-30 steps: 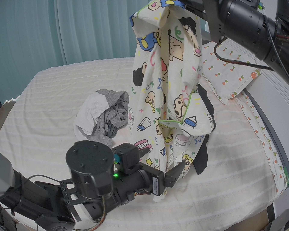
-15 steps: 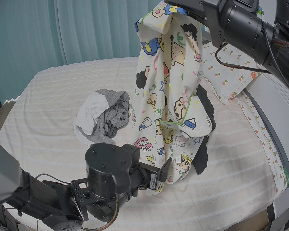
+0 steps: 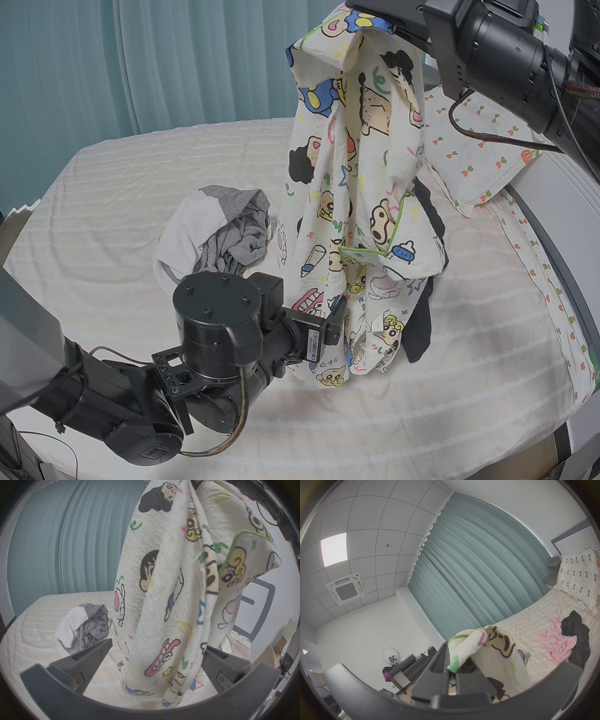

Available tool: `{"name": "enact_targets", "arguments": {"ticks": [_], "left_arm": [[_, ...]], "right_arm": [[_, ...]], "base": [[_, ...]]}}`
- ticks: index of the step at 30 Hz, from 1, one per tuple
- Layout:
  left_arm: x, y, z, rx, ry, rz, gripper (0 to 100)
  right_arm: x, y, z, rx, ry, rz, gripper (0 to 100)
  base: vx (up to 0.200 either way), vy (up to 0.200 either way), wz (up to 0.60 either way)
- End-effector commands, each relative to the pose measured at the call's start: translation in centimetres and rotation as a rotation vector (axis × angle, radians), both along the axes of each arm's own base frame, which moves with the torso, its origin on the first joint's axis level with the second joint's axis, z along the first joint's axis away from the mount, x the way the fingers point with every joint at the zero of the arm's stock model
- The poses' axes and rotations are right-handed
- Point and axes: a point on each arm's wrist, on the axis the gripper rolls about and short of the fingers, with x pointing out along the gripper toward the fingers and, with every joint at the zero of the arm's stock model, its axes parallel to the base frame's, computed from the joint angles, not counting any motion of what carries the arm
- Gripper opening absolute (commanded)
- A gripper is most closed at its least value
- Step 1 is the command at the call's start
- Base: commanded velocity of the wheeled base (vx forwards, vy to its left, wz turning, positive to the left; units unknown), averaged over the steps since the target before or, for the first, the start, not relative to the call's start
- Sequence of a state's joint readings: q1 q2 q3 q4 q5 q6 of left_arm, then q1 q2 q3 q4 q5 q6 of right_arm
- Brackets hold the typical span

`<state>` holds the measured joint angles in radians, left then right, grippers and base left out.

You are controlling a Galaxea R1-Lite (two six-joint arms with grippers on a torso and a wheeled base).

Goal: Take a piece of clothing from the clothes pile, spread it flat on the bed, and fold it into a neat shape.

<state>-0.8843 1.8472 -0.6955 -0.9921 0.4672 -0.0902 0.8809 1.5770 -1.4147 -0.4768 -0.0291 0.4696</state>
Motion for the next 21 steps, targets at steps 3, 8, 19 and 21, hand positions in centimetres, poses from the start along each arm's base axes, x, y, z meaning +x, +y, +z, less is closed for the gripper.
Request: {"name": "enact_targets", "arguments": {"ticks": [3, 8, 19, 21], "left_arm": [[-0.8, -1.0, -0.6, 0.013, 0.011, -0.039, 100], [-1.0, -1.2, -0.9, 0.020, 0.016, -0.048, 100], [-2.1, -1.2, -3.0, 0.018, 0.103, -0.076, 100], [-2.3, -1.3, -3.0, 0.004, 0.112, -0.086, 100]], "right_arm": [[0.1, -0.1, -0.4, -0.011, 0.009, -0.003, 0], [0.1, 0.0, -0.6, -0.014, 0.012, -0.003, 0], [-0.4, -0.6, 0.4, 0.011, -0.009, -0.003, 0], [-0.5, -0.7, 0.5, 0.014, -0.011, -0.005, 0]], "base": [[0.000, 0.000, 0.00], [0.000, 0.000, 0.00], [0.000, 0.000, 0.00], [0.000, 0.000, 0.00]]}}
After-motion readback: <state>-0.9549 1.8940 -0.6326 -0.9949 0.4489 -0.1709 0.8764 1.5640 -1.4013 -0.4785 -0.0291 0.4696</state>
